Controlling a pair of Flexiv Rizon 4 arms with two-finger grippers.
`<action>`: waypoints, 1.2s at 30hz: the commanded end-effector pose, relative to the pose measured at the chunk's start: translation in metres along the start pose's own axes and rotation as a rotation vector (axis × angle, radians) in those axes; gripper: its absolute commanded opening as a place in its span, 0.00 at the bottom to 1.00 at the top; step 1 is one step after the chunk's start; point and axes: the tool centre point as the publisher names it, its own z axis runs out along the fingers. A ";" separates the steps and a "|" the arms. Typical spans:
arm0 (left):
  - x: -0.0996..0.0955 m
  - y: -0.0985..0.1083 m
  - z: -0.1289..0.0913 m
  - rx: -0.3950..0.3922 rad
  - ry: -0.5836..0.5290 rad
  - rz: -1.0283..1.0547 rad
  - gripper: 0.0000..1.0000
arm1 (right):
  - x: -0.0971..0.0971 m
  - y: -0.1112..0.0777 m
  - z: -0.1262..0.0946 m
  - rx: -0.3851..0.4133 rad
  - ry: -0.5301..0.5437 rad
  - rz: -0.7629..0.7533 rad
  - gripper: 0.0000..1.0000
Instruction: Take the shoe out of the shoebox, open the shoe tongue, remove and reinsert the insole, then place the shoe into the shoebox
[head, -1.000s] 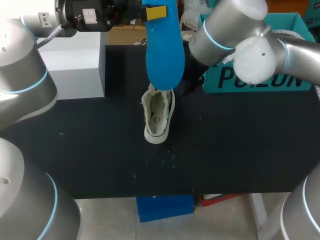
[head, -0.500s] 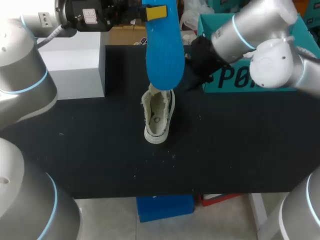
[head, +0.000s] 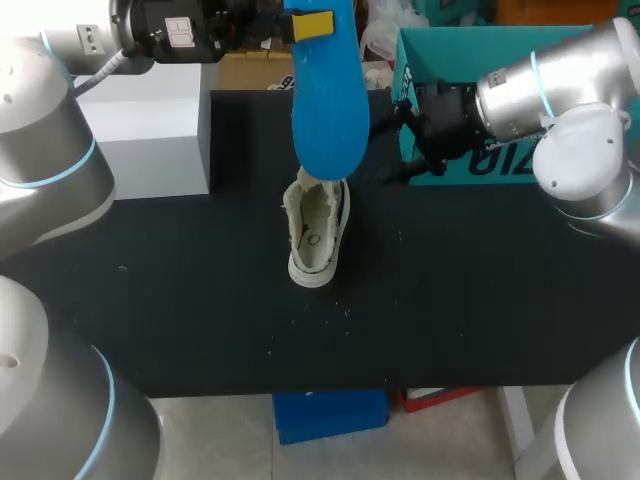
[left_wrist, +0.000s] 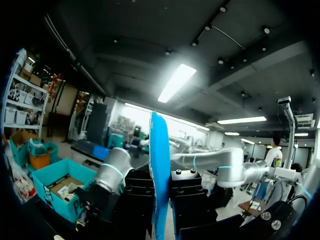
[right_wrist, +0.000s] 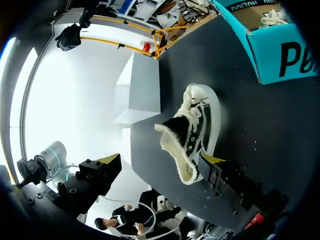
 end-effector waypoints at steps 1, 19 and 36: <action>0.000 0.001 0.002 0.003 -0.004 0.002 0.00 | 0.000 0.000 -0.003 0.002 0.135 0.008 1.00; 0.000 0.001 0.002 0.003 -0.004 0.002 0.00 | 0.021 -0.001 -0.016 0.031 0.323 0.048 1.00; 0.020 0.043 0.017 -0.221 -0.214 0.517 0.00 | 0.023 -0.002 -0.017 0.024 0.363 0.048 1.00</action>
